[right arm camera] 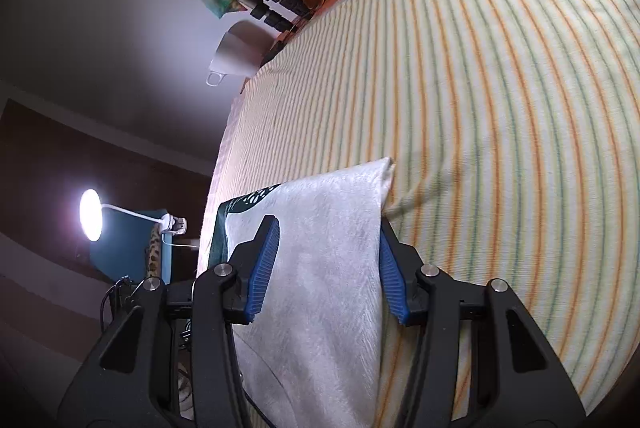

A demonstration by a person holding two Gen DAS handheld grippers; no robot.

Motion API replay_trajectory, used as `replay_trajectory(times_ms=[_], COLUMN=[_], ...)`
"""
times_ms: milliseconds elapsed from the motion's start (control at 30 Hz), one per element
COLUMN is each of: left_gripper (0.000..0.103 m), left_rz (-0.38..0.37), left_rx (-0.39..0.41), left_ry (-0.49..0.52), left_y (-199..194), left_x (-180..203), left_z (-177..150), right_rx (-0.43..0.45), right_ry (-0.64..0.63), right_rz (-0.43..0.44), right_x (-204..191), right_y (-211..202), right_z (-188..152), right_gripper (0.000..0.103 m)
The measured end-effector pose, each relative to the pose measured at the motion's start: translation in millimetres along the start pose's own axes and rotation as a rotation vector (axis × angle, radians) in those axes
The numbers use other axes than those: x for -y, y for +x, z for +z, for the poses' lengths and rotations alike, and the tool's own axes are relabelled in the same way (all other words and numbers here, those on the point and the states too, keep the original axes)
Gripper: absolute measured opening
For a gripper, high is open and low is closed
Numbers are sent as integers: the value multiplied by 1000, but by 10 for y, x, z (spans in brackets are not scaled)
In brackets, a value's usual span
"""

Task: Fold small clothes
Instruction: 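Grasp the folded bundle edge with both grippers, then lift the folded bundle with both grippers and carry it toward the pillow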

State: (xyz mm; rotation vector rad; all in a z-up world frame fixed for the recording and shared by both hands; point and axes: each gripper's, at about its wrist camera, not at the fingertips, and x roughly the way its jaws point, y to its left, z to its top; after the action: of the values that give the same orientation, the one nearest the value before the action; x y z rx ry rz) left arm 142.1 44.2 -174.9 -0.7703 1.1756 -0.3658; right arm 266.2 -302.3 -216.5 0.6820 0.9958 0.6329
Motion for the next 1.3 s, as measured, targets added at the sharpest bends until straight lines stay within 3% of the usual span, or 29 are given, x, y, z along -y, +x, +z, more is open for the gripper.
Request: replay_trajectory(times_ms=[33, 100, 200, 400, 633, 1300], left_gripper=[16, 12, 8, 5, 4, 3], left_rz=[6, 12, 29, 51, 41, -2], left_rx=[1, 7, 25, 74, 108, 103], left_ry=[3, 6, 34, 133, 176, 270], left_y=[4, -17, -49, -167, -253, -211], left_x=[0, -6, 35, 241, 390, 787], left_z=[-3, -26, -39, -71, -49, -87], right_rx=[-8, -34, -42, 1, 26, 93], right_ry=[-1, -1, -37, -101, -149, -182], right_rz=[5, 5, -34, -59, -71, -84], right_x=[-5, -8, -73, -300, -471, -657], right_y=[24, 89, 148, 30, -107, -550], right_z=[-4, -19, -55, -31, -31, -43], right_gripper=[47, 17, 9, 6, 6, 5])
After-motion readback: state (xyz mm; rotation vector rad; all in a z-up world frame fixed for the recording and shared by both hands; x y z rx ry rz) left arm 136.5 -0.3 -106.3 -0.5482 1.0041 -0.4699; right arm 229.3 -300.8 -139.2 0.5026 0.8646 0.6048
